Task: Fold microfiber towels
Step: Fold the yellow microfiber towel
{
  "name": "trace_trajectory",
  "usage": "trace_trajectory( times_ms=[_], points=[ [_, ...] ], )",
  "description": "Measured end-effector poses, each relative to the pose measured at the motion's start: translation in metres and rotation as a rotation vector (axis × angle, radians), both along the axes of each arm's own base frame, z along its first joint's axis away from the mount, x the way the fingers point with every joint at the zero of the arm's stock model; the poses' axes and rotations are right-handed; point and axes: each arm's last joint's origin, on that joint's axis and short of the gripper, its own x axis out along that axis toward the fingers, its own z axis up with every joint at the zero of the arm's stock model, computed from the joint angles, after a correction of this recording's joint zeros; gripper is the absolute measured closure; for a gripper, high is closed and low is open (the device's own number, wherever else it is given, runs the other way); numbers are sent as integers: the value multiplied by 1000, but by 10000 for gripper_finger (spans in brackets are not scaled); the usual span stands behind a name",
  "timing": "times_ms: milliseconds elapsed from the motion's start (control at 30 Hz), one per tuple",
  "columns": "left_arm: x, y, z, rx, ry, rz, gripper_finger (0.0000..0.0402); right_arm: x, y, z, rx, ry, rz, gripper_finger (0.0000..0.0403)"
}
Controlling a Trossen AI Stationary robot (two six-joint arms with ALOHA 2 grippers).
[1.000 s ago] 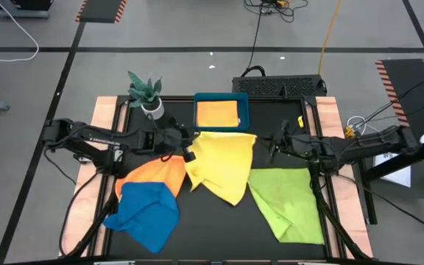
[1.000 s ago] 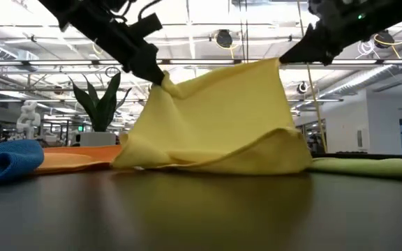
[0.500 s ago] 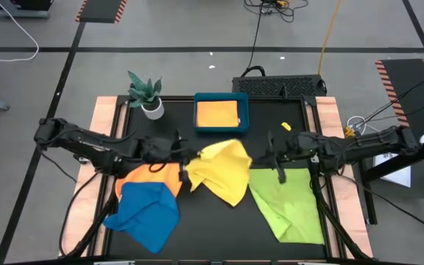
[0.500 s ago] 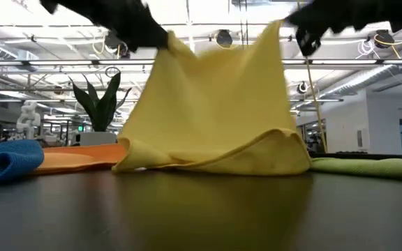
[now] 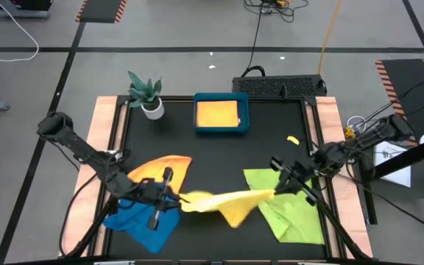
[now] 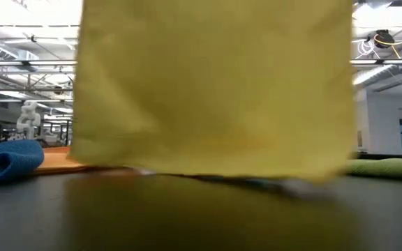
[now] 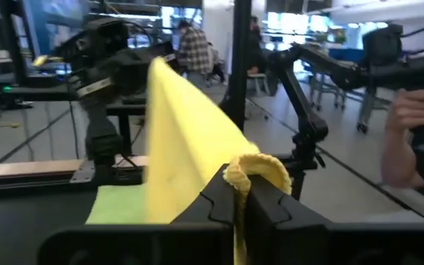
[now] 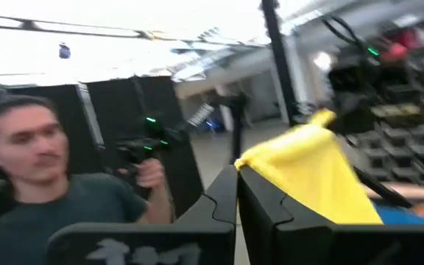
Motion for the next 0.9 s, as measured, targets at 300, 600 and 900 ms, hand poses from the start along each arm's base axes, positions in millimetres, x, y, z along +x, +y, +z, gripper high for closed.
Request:
trace_trajectory(
  times_ms=[300, 600, 900],
  points=[
    [-11, -11, 6, -28, -2, 140, 384, -3, 6, 3, 2, -38, -58, 403],
    [11, 27, -22, -23, 238, 343, 385, 8, -11, -18, -49, 191, -331, 403],
    [21, 87, -68, 10, 460, 583, 396, 13, -35, -53, -134, 494, -651, 403]
  ],
)
